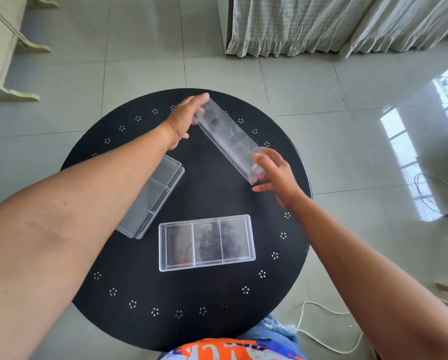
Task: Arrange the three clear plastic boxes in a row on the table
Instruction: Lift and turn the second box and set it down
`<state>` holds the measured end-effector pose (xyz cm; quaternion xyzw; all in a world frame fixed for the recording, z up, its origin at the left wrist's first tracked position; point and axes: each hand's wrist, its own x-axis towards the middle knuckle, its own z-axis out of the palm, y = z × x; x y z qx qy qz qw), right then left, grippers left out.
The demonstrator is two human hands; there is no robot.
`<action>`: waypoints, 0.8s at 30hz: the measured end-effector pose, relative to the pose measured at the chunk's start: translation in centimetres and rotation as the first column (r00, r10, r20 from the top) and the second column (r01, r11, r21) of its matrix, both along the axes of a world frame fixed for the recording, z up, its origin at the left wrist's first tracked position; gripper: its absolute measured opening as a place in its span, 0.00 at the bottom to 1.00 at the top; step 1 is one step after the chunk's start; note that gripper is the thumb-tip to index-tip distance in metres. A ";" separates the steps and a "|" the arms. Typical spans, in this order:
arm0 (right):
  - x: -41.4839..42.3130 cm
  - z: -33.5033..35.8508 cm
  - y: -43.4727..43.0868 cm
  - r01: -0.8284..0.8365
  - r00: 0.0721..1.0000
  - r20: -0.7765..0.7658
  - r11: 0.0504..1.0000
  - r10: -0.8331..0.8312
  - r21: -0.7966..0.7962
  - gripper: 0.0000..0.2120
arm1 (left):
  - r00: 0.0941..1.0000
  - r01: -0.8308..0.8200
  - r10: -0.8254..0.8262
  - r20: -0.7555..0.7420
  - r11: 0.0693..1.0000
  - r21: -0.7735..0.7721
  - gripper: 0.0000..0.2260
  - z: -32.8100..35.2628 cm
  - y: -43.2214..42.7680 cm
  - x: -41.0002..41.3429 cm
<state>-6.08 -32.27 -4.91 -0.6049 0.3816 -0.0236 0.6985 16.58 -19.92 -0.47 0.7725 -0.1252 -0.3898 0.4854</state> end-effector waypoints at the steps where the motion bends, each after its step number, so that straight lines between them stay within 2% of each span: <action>1: 0.0 0.3 -0.6 0.002 1.000 0.014 0.997 -0.003 0.077 0.25 | 1.000 0.002 -0.002 -0.010 1.000 -0.015 0.32 0.1 0.1 0.1; 4: 0.2 0.7 -2.3 -0.012 1.000 -0.002 0.967 0.013 0.256 0.23 | 0.999 0.029 -0.029 -0.031 0.999 -0.021 0.31 0.1 0.5 -0.1; 6: 0.2 0.8 -3.2 -0.027 0.999 -0.024 0.937 0.038 0.347 0.27 | 0.999 0.042 -0.043 -0.033 0.999 -0.030 0.30 -0.1 0.6 -0.4; 9: 0.3 0.8 -4.4 -0.059 0.996 -0.031 0.894 0.081 0.444 0.26 | 1.000 0.020 -0.020 -0.003 0.996 -0.089 0.21 -0.7 0.4 -1.3; 12: 0.6 0.5 -5.4 -0.058 0.992 -0.066 0.867 0.104 0.494 0.30 | 0.999 0.035 -0.033 0.038 0.997 -0.064 0.18 -1.5 0.6 -1.8; 15: 1.2 0.3 -6.1 -0.048 0.988 -0.103 0.874 0.111 0.484 0.38 | 1.000 0.005 -0.005 0.029 1.000 0.015 0.20 -2.3 1.1 -1.9; 17: 1.8 0.3 -6.6 -0.022 0.988 -0.128 0.895 0.088 0.445 0.40 | 0.999 -0.041 0.040 0.018 0.998 0.037 0.21 -2.7 1.3 -2.0; 24: 4.0 0.9 -6.9 0.067 0.960 -0.278 0.980 -0.012 0.187 0.28 | 0.990 -0.140 0.141 -0.003 0.984 0.108 0.18 -3.7 1.3 -2.8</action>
